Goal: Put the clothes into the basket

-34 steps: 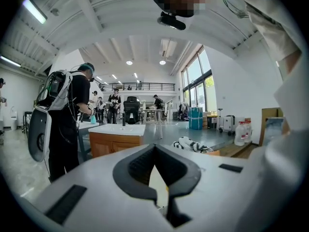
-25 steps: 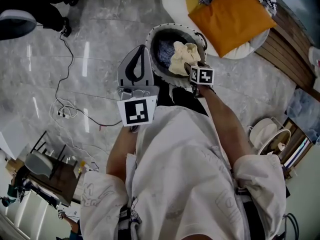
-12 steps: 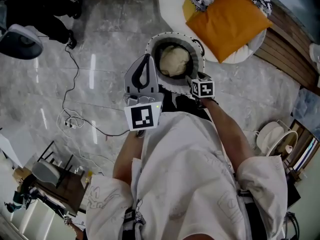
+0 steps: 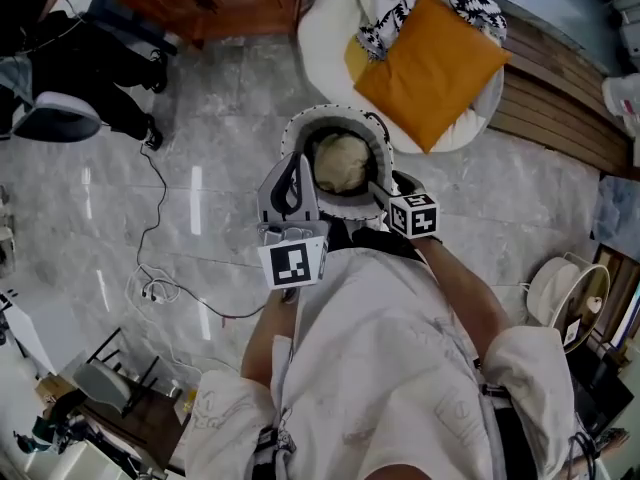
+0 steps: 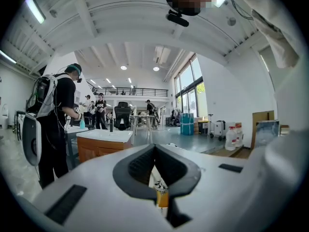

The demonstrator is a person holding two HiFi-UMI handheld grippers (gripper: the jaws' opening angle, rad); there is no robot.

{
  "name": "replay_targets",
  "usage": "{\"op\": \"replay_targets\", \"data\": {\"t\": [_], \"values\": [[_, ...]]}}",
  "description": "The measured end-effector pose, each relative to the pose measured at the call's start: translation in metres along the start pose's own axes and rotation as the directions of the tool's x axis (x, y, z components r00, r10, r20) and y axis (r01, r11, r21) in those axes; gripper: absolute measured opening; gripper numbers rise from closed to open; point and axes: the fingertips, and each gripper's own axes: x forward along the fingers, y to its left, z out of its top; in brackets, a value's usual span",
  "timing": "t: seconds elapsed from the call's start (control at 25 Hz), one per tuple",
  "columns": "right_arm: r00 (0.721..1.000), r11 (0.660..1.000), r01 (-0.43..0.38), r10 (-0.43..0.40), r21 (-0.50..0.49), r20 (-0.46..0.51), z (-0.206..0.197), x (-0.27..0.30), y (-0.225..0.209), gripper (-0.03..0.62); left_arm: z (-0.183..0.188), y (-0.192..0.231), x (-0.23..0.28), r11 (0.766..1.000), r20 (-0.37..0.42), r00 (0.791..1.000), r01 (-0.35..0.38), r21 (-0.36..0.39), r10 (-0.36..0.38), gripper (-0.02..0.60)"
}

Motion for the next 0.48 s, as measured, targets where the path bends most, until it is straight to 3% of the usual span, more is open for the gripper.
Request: {"op": "replay_targets", "data": {"t": [0.16,0.28,0.48], "values": [[0.991,1.000,-0.014,0.017,-0.024,0.129,0.028,-0.044,0.006,0.259,0.005,-0.021,-0.013,1.000,0.020,1.000,0.009,0.005,-0.009,0.002],[0.968,0.998,0.005,0.010,-0.059,0.249,0.058,-0.082,0.010,0.259,0.014,-0.033,-0.023,1.000,0.033,0.999,0.026,-0.005,-0.026,0.002],[0.876,0.982,0.082,0.011,-0.171,0.483,0.129,-0.163,0.027,0.261,0.037,-0.051,-0.037,0.999,0.066,0.997,0.039,0.001,-0.039,0.002]]}}
